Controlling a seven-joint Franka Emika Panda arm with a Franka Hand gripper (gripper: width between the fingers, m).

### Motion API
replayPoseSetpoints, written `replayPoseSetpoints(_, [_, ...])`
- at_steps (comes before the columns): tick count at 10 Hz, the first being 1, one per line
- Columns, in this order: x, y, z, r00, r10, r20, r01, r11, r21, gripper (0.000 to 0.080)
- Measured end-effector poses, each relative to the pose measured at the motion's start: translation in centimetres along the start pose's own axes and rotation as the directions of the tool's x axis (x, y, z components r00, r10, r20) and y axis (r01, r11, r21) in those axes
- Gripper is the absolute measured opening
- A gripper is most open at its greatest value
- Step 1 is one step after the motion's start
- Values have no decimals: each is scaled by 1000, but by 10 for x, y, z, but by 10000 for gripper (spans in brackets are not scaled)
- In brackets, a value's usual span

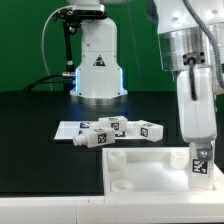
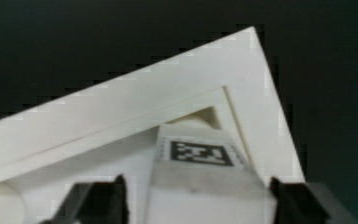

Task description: Assemble square table

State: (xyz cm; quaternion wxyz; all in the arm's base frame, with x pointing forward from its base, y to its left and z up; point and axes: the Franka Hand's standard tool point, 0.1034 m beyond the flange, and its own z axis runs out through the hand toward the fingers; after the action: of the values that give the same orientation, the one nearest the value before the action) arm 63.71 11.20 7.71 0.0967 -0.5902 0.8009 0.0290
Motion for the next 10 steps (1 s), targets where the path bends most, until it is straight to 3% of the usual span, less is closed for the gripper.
replayPoseSetpoints(1, [0,-1,0,977,-211,-12,211,977,-3,486])
replayPoseSetpoints(2, [-2,-2,0,905,-426,-19,426,905,1,629])
replayPoseSetpoints(3, [-3,-2,1,901,-434,-14,434,901,2,629])
replayPoseSetpoints(5, [-1,-2,1,805,-593,-18,593,805,-2,646])
replayPoseSetpoints(6, [0,-2,1,684,-730,-14,729,684,-26,648])
replayPoseSetpoints(7, [1,-9,3,447,-895,-5,893,446,-52,648])
replayPoseSetpoints(8, [3,-11,5,379,-925,-1,924,379,-50,648])
replayPoseSetpoints(9, [2,-11,5,413,-911,-3,910,413,-49,648])
replayPoseSetpoints(10, [2,-10,5,427,-904,-4,903,426,-49,558])
